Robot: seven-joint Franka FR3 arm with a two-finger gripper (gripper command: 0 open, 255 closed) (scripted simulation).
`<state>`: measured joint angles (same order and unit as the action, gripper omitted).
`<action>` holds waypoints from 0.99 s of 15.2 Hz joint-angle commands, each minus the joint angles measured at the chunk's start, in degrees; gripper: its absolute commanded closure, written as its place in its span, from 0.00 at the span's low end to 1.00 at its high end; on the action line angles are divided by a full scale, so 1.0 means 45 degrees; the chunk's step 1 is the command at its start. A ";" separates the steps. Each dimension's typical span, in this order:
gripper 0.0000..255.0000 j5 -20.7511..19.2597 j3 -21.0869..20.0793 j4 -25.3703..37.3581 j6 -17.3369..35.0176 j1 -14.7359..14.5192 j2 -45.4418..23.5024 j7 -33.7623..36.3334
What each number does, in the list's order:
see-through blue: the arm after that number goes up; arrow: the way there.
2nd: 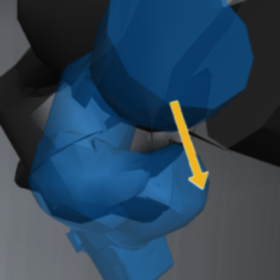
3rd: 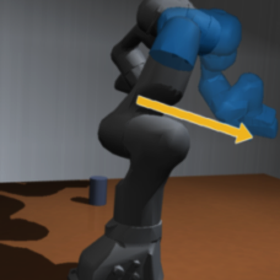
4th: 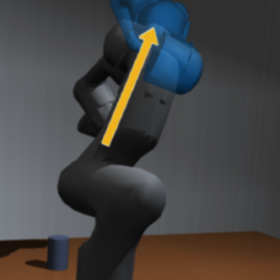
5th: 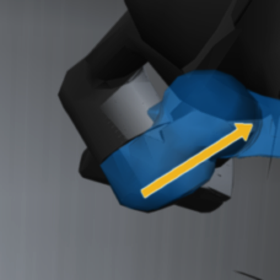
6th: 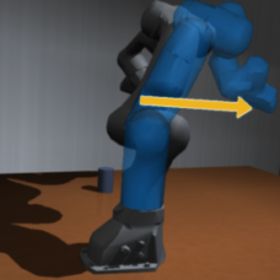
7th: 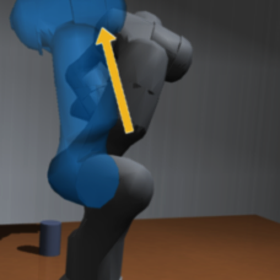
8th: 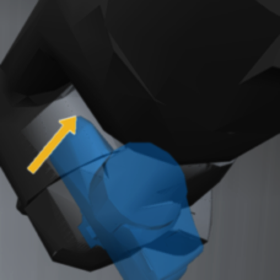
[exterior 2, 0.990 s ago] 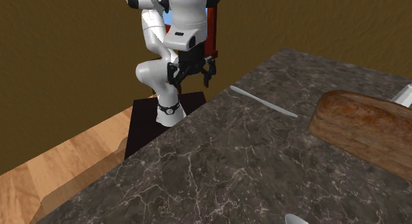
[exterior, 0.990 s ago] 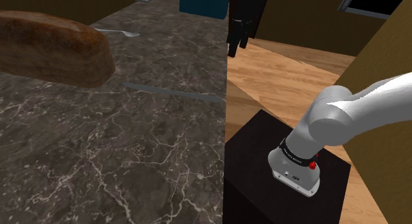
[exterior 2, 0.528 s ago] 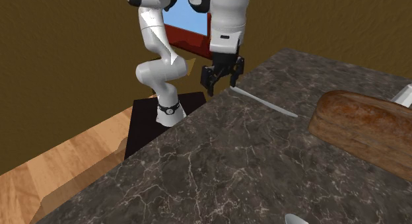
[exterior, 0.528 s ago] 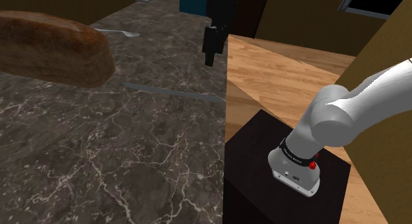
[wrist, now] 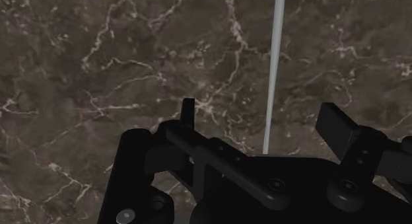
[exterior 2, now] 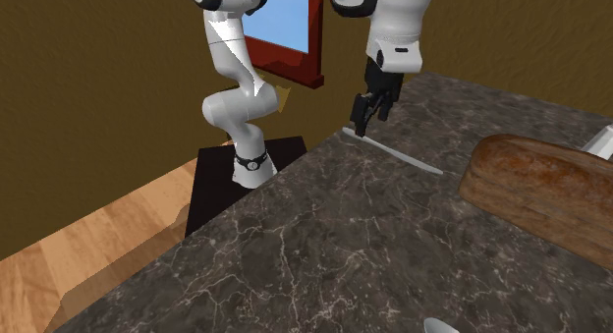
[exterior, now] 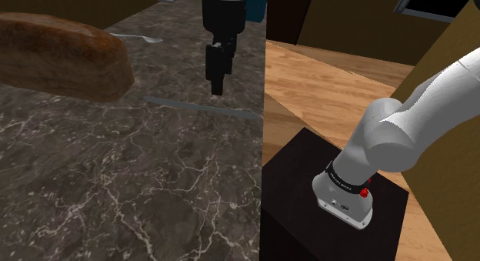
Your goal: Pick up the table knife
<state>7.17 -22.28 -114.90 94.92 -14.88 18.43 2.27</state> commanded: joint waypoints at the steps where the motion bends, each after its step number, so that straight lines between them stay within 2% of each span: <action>1: 0.00 -0.0107 -0.0425 0.0554 0.0049 -0.0230 -0.0634 0.0060; 9: 0.00 -0.0066 -0.0562 -0.0687 0.1343 -0.0311 -0.0688 0.0037; 11: 0.00 -0.0066 -0.0562 -0.0688 0.1343 -0.0311 -0.0688 0.0037; 12: 1.00 -0.0068 -0.0568 -0.0689 0.1352 -0.0312 -0.0696 0.0044; 15: 1.00 -0.0076 -0.0566 -0.0669 0.1348 -0.0307 -0.0714 0.0041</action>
<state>6.83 -24.83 -117.91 100.97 -16.26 15.22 2.46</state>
